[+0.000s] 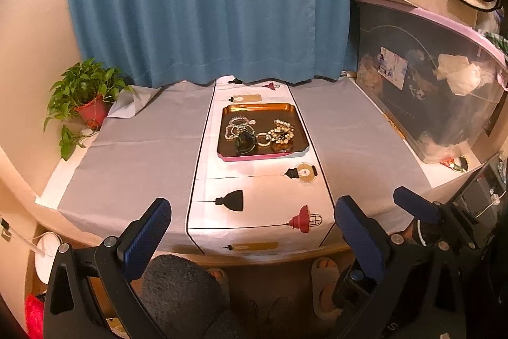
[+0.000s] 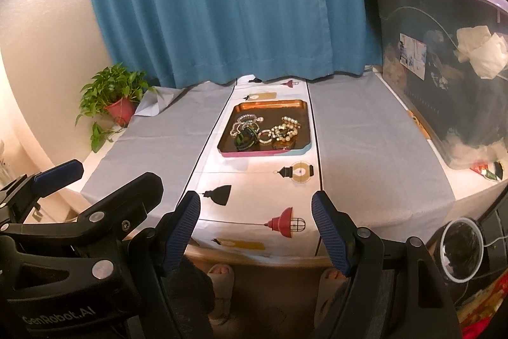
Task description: Organize jewelry
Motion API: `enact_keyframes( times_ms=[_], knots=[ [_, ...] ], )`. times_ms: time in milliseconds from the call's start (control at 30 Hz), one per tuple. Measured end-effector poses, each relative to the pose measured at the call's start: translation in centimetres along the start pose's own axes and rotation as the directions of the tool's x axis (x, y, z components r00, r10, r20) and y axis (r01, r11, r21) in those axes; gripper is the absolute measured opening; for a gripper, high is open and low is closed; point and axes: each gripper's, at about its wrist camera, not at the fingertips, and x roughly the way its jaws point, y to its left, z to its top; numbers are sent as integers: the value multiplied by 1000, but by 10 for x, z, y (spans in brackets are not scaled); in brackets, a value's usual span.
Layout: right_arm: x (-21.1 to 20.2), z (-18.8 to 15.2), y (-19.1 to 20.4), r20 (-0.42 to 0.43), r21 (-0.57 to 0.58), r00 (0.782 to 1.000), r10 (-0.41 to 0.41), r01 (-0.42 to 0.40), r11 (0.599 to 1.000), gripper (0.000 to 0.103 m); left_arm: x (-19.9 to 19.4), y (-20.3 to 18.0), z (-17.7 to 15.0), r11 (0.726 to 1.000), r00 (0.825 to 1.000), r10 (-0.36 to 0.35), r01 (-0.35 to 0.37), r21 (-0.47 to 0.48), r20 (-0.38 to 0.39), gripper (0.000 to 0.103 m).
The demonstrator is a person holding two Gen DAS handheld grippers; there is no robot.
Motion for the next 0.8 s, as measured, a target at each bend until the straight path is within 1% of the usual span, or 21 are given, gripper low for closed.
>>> enact_keyframes(
  times_ms=[67, 267, 433, 600, 800],
  knots=[
    [0, 0, 0, 2, 0, 1000, 2, -2, 1000, 73, -1, -2, 0, 1000, 1000, 7, -7, 4, 3, 103],
    [1, -3, 2, 2, 7, 1000, -10, 10, 1000, 73, 0, -1, -1, 1000, 1000, -8, 8, 2, 0, 103],
    [3, -6, 2, -3, 19, 1000, -15, 15, 1000, 73, 1, -1, 0, 1000, 1000, 1, -1, 4, -4, 103],
    [3, -5, 5, 10, 13, 999, -47, 47, 999, 73, 5, -3, -1, 1000, 1000, 6, -6, 5, -2, 103],
    [5, -6, -1, -9, 34, 999, -45, 45, 998, 73, 8, -8, -1, 1000, 1000, 1, 0, 26, -26, 103]
  ],
)
